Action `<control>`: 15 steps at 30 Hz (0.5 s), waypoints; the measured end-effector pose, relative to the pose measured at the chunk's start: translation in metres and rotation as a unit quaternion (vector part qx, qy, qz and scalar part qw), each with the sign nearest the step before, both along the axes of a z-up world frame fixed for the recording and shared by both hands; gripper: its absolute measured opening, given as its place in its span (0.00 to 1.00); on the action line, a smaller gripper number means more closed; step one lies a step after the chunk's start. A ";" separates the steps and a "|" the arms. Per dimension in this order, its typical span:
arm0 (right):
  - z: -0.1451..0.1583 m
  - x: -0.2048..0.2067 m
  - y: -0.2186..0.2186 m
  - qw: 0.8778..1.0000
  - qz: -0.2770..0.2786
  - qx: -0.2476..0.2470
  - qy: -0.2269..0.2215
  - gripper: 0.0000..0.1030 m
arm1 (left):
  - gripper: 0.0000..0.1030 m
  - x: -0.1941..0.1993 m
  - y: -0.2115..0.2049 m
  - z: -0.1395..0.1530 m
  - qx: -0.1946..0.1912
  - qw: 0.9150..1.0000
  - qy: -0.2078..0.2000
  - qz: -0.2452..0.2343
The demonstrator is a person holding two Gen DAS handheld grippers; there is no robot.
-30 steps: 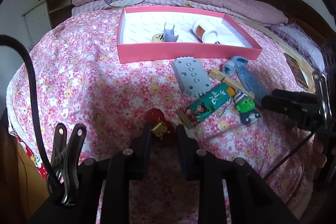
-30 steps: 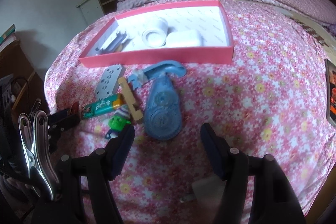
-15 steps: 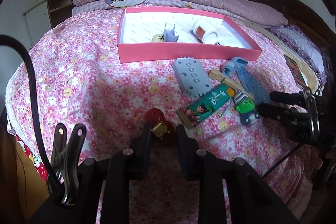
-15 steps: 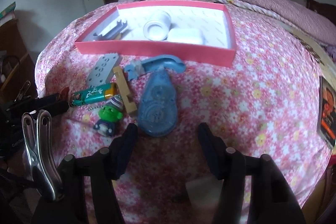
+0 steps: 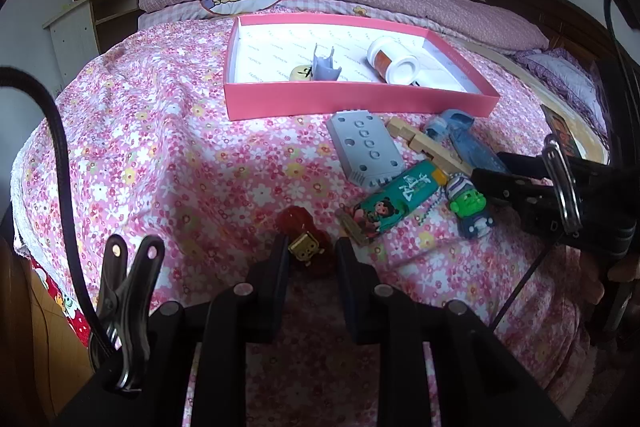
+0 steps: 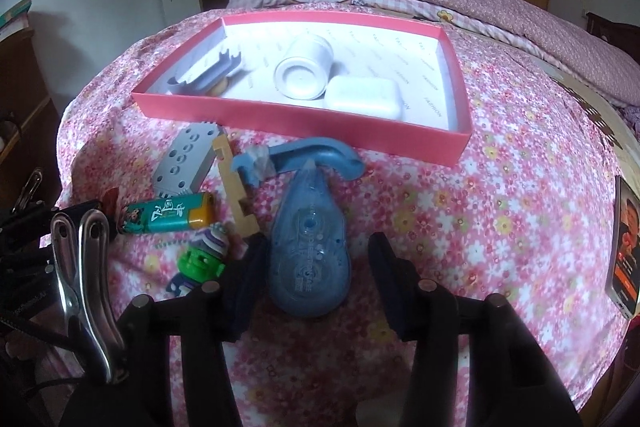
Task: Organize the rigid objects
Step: 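Grasp the red charm with the left tool while the right tool grasps the blue correction tape, then carry the red charm and blue tape into the pink box and release both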
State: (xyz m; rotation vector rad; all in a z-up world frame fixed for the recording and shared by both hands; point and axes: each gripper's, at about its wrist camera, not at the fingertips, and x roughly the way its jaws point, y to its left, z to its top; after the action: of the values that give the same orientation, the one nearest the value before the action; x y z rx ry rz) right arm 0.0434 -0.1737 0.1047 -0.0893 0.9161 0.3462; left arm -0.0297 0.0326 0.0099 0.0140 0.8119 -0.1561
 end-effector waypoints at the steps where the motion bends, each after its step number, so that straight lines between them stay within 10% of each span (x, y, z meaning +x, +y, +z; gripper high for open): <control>1: 0.000 -0.001 -0.001 1.000 -0.002 -0.002 -0.002 0.41 | 0.24 0.000 0.000 0.000 0.000 1.000 0.000 0.000; 15: 0.000 -0.007 -0.032 0.997 -0.033 0.066 0.015 0.41 | 0.24 0.001 -0.001 0.011 -0.008 1.000 -0.011 0.000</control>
State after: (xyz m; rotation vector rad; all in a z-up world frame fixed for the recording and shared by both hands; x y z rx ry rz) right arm 0.0361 -0.2055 0.1046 0.0664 0.9210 0.3471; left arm -0.0284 0.0312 0.0211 0.0001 0.7892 -0.1633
